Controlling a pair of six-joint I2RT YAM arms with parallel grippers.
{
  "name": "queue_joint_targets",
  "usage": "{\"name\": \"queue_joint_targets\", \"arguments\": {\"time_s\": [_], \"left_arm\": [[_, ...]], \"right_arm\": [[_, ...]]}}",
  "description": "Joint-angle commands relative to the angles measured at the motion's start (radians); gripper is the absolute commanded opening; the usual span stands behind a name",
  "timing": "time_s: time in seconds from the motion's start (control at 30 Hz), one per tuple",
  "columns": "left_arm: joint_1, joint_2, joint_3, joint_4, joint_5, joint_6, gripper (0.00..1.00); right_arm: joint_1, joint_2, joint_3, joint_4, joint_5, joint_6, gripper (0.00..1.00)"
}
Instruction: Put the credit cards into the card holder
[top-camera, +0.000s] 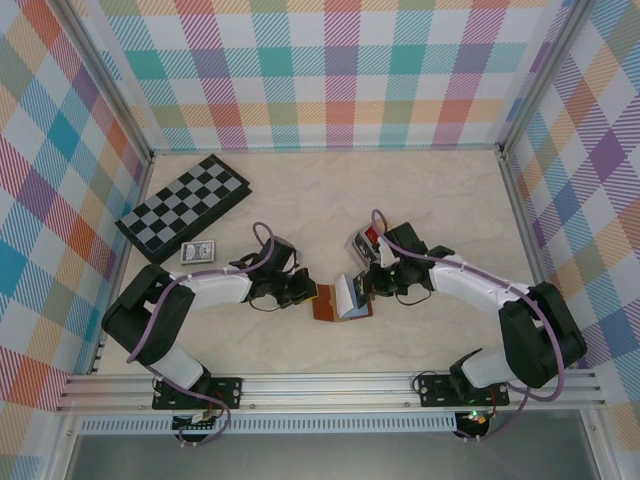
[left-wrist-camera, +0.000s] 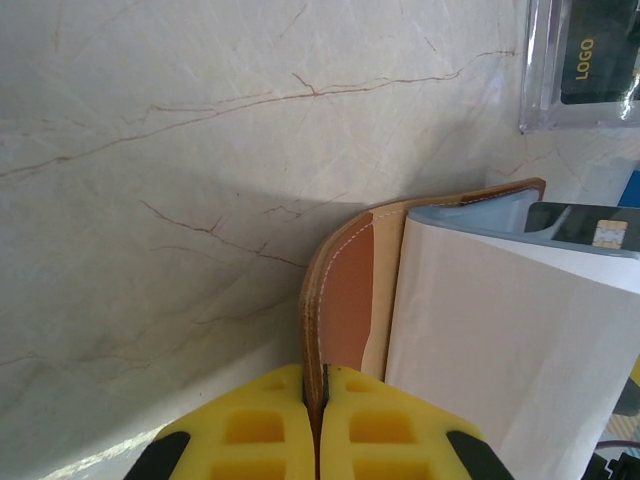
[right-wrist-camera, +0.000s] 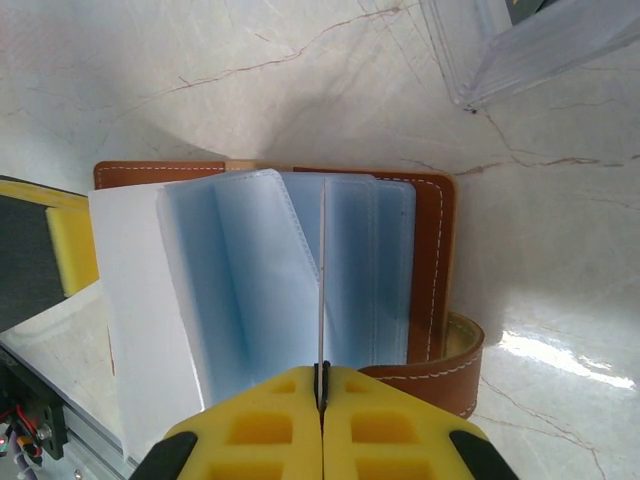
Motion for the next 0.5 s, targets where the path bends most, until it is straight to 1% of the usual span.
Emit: {"name": "queue_joint_targets", "arguments": {"time_s": [0.0, 0.13, 0.2, 0.27, 0.4, 0.47], "left_arm": [[-0.011, 0.017, 0.020, -0.006, 0.012, 0.014, 0.00], [-0.013, 0.021, 0.030, -0.009, 0.010, 0.013, 0.00], [-0.016, 0.024, 0.036, -0.009, 0.009, 0.012, 0.00], [-0.018, 0.024, 0.040, -0.010, 0.010, 0.012, 0.00], [-0.020, 0.030, 0.045, -0.002, 0.013, 0.006, 0.00], [-0.023, 0.033, 0.048, 0.002, 0.015, 0.000, 0.00]], "right_arm": [[0.010, -0.021, 0.037, -0.041, -0.027, 0.008, 0.06], [0.023, -0.023, 0.066, -0.084, 0.006, 0.005, 0.07], [0.031, -0.022, 0.090, -0.137, 0.076, -0.003, 0.07], [0.032, -0.022, 0.098, -0.163, 0.115, -0.013, 0.07], [0.053, -0.019, 0.108, -0.163, 0.138, -0.013, 0.10], [0.071, -0.011, 0.112, -0.161, 0.168, 0.000, 0.10]]}}
